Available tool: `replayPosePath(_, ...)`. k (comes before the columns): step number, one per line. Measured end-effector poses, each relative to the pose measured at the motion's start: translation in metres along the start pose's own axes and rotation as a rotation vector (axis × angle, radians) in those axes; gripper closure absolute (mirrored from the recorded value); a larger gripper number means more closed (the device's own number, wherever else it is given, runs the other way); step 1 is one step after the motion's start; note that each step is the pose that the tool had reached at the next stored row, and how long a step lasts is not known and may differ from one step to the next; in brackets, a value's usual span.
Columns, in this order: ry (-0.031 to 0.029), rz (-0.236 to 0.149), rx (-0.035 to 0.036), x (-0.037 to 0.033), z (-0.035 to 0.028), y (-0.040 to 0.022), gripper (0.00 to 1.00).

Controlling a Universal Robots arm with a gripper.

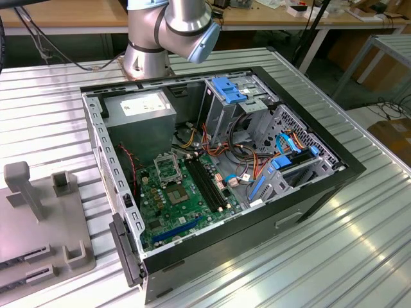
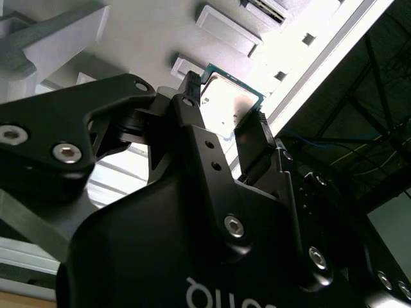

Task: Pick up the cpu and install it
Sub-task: 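Pick up the cpu and move it towards the insertion slot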

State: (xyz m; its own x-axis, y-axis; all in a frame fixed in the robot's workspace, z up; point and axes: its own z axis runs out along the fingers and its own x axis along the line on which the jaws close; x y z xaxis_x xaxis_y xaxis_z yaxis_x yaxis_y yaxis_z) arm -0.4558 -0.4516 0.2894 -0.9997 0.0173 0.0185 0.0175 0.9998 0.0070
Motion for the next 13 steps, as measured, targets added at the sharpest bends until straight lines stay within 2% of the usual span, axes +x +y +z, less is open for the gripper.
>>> replayPosePath(13,0.0,0.0,-0.0009,0.0001,-0.0058,0.0,0.53)
